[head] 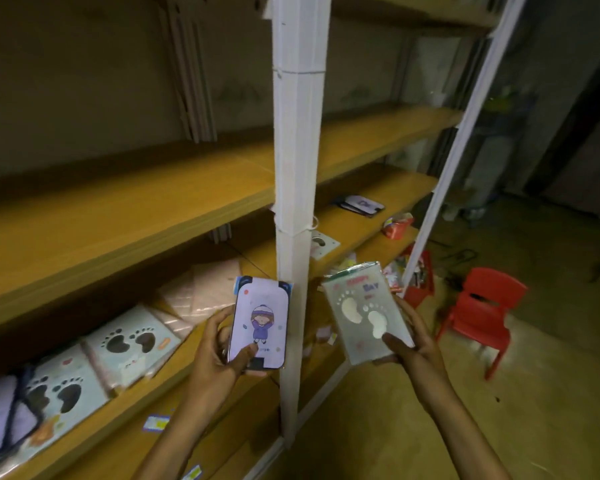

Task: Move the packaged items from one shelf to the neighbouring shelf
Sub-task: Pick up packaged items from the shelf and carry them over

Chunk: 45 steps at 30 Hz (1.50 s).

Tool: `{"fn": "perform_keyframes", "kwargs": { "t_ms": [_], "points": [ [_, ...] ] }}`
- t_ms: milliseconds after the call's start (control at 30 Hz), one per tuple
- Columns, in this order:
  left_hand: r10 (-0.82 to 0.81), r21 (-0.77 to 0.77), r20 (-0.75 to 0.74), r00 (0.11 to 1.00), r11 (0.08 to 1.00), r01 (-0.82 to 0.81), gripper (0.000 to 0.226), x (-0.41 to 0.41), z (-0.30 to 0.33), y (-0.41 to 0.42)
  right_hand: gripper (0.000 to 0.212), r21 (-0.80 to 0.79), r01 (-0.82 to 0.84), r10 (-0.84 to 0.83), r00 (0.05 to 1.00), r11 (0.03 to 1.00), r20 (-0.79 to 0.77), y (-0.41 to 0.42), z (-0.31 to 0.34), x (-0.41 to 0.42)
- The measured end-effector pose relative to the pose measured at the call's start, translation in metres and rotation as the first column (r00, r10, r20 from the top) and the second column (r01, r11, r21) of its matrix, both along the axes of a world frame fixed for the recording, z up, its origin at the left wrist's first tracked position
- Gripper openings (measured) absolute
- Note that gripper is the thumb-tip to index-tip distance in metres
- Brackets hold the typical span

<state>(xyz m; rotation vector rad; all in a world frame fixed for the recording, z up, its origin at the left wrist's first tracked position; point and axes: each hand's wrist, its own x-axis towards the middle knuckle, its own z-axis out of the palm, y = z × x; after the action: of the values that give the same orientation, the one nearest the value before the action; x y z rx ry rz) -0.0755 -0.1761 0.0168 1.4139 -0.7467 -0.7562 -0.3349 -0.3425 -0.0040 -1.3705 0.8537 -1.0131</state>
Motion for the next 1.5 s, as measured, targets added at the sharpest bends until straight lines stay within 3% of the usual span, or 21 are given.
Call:
{"fn": "perform_keyframes", "kwargs": {
  "t_ms": [100, 267, 500, 633, 767, 1233, 1400, 1500],
  "points": [
    [-0.057, -0.004, -0.044, 0.997, 0.998, 0.057, 0.059, -0.023, 0.001, -0.032, 0.059, 0.022, 0.060, -0.060, 0.997, 0.998, 0.039, -0.021, -0.002, -0.025],
    [-0.126, -0.021, 0.024, 0.992, 0.992, 0.127, 0.057, -0.063, 0.000, -0.101, 0.060, 0.046, 0.106, -0.109, 0.992, 0.993, 0.069, -0.075, -0.006, -0.063],
    [-0.062, -0.023, 0.022, 0.998, 0.998, 0.062, 0.059, -0.112, -0.005, -0.208, 0.065, 0.144, 0.021, -0.037, 0.993, 0.989, 0.108, -0.176, -0.001, -0.111],
    [-0.008, -0.022, 0.064, 0.998, 1.000, 0.010, 0.062, -0.132, -0.008, -0.259, 0.063, 0.113, 0.002, -0.013, 0.996, 0.994, 0.091, -0.231, 0.000, -0.127],
    [0.029, -0.027, 0.016, 0.999, 0.999, -0.029, 0.062, -0.148, -0.002, -0.300, 0.063, 0.119, -0.005, -0.001, 0.999, 0.993, 0.050, -0.282, -0.006, -0.135],
    [0.191, -0.016, 0.013, 0.982, 0.982, -0.190, 0.064, -0.106, -0.014, -0.479, 0.055, 0.091, -0.088, 0.092, 0.995, 0.992, -0.039, -0.474, 0.001, -0.080],
    [0.222, -0.027, -0.114, 0.968, 0.974, -0.226, 0.066, -0.081, -0.018, -0.536, 0.057, 0.000, -0.157, 0.156, 0.983, 0.988, -0.100, -0.544, 0.009, -0.045],
    [0.283, -0.005, -0.114, 0.952, 0.958, -0.285, 0.065, -0.072, -0.018, -0.557, 0.059, 0.034, -0.229, 0.230, 0.971, 0.973, -0.065, -0.579, 0.010, -0.025]
  ]
}}
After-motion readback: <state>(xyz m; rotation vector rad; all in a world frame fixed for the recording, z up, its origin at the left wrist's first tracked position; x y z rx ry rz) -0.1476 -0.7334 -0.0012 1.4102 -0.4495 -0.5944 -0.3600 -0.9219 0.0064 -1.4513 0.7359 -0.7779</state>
